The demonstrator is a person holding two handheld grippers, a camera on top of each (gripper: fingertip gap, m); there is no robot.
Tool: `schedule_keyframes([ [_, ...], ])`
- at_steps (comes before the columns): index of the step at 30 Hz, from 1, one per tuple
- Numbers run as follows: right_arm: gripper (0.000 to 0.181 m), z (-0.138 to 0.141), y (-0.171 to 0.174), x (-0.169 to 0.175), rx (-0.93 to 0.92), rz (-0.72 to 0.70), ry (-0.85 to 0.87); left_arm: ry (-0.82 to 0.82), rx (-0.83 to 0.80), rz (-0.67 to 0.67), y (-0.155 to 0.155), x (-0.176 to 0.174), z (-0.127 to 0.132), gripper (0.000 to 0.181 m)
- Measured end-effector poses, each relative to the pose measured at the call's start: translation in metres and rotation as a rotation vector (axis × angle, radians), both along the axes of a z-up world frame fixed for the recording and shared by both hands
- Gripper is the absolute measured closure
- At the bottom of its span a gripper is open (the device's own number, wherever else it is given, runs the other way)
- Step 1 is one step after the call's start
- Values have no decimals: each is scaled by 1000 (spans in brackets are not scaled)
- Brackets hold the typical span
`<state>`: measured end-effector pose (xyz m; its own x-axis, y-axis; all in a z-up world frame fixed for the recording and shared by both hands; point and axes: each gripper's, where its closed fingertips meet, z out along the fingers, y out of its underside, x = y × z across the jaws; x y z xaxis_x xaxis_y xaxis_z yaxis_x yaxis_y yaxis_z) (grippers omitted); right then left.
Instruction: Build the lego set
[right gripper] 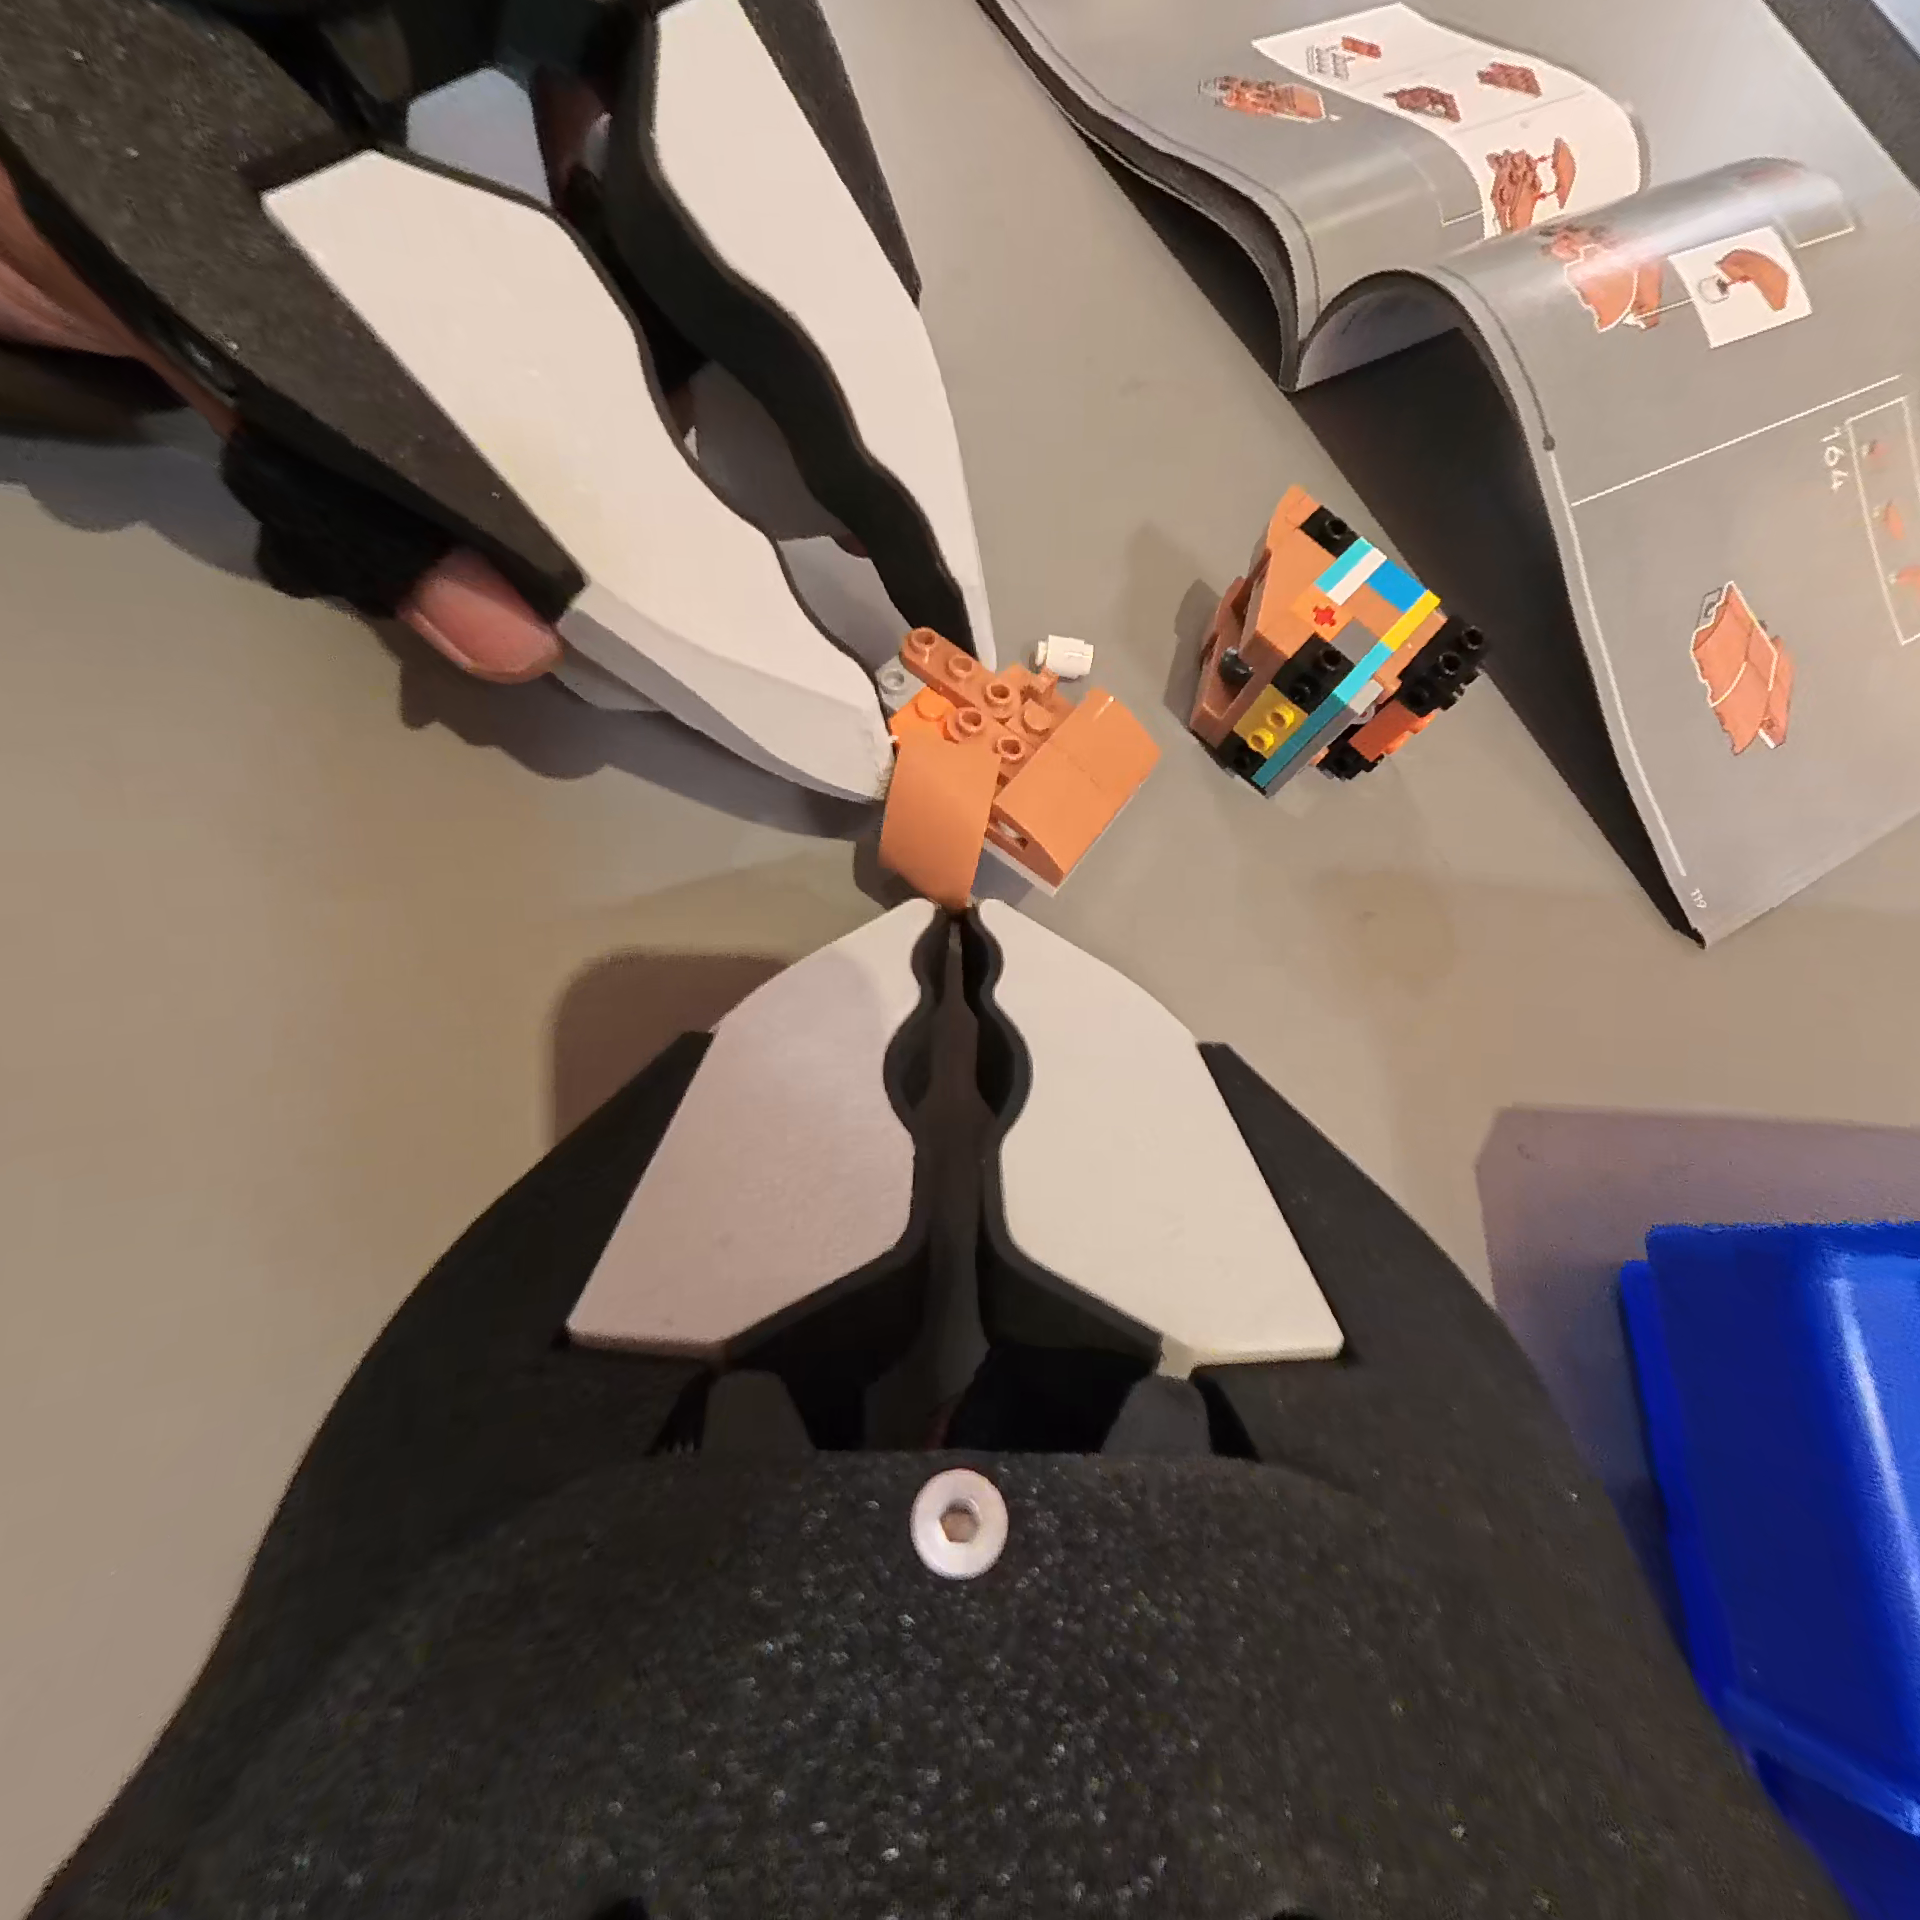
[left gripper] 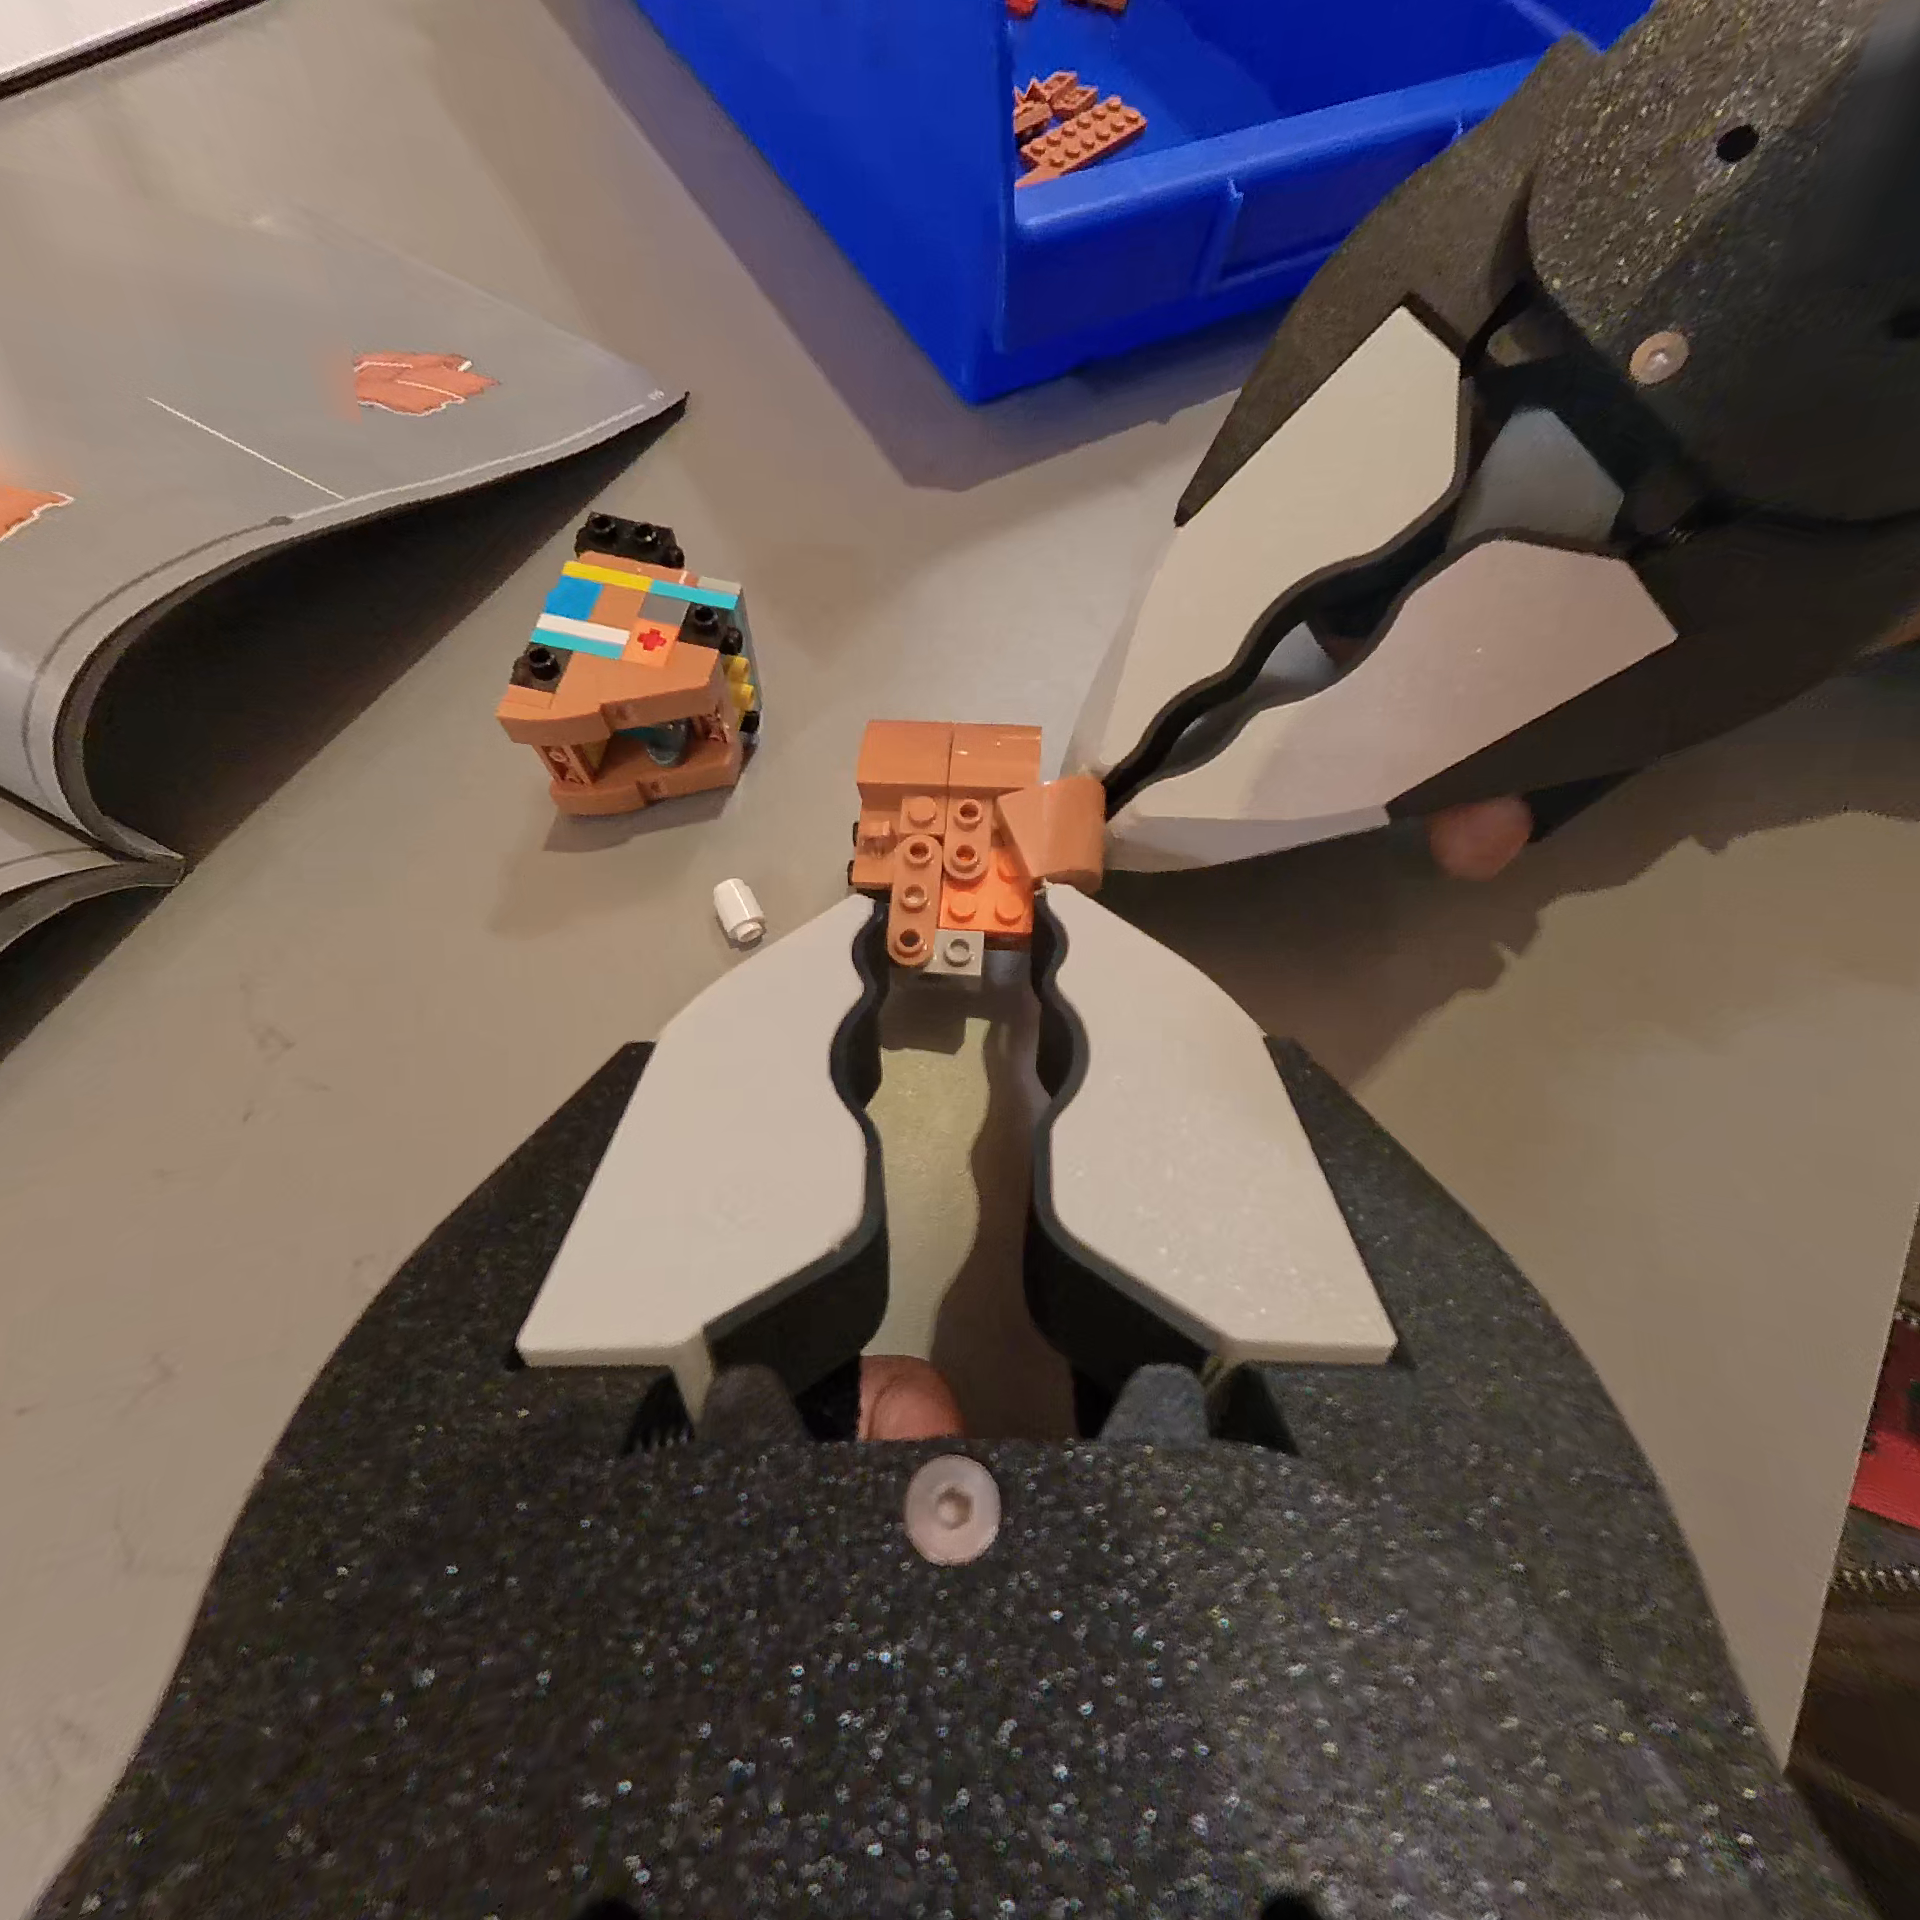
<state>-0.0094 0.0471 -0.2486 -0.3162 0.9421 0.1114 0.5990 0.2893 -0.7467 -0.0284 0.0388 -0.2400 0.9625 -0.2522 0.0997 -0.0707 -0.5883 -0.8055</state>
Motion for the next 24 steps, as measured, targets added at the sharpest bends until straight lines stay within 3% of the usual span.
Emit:
schedule_keyframes([
  [15, 168, -4, -1, -1, 58, -3, -14, 17, -3, 6, 1, 2, -1, 155],
  [24, 169, -5, -1, 0, 104, -13, -15, 71, -4, 4, 2, 4, -3, 155],
])
